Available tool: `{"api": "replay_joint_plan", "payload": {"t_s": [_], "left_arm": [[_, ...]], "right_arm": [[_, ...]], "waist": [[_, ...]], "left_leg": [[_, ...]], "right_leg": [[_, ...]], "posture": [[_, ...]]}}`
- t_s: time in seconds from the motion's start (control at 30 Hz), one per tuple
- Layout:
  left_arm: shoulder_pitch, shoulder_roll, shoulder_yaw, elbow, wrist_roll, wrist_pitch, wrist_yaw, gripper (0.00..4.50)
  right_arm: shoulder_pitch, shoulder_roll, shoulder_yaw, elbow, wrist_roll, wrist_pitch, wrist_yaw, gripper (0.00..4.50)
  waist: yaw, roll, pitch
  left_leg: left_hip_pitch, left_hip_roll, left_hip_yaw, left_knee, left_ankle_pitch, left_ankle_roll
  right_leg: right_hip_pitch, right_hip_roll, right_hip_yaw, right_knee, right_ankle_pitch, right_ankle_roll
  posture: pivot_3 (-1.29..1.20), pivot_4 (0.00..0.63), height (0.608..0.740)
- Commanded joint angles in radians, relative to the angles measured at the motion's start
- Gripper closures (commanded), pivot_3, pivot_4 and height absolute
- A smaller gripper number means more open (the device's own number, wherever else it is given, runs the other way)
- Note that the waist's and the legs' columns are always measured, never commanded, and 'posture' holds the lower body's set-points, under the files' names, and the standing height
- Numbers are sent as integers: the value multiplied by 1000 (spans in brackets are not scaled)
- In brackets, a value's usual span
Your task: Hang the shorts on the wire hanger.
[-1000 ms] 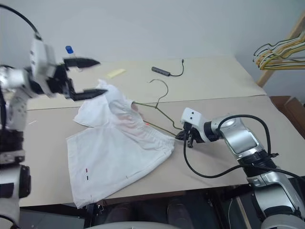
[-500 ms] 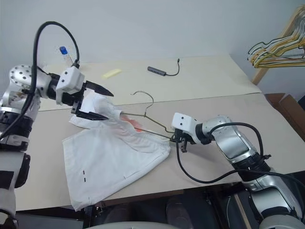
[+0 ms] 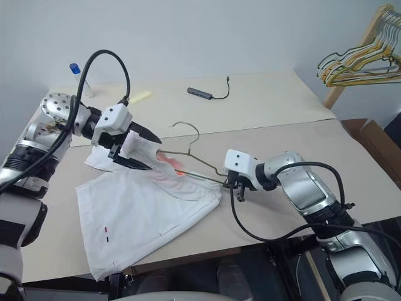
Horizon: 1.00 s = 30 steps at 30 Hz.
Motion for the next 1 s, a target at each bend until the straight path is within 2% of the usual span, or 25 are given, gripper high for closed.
{"api": "replay_joint_plan", "payload": {"t_s": [0.03,0.33,0.6,0.73,1.0], "left_arm": [[-32,-3,2,25,17,-19,-3,1614],[-49,-59,53,123,134,-85,-3,4489],[-46,-65,126,134,179,-143,-3,4489],[-58,-80,178,157,213,-148,30,4500],[-71,-89,232,210,262,-182,51,4500]], "right_arm": [[-36,5,-19,-28,4,6,8,4500],[-32,2,-14,-51,-14,-24,6,4500],[55,43,-62,-25,-84,-302,-123,4500],[89,41,-143,-46,-42,-298,-153,3344],[139,13,-337,-151,58,-137,-194,529]], "waist": [[0,0,0],[0,0,0],[-1,0,0],[-2,0,0],[-2,0,0]], "left_leg": [[0,0,0,0,0,0],[0,0,0,0,0,0],[0,0,0,0,0,0],[0,0,0,0,0,0],[0,0,-1,0,0,0]], "right_leg": [[0,0,0,0,0,0],[0,0,0,0,0,0],[0,0,0,0,0,0],[0,0,0,0,0,0],[1,0,0,1,0,0]], "posture": [[-98,0,740],[-101,0,740],[-109,0,740],[-109,0,740],[-129,0,740]]}}
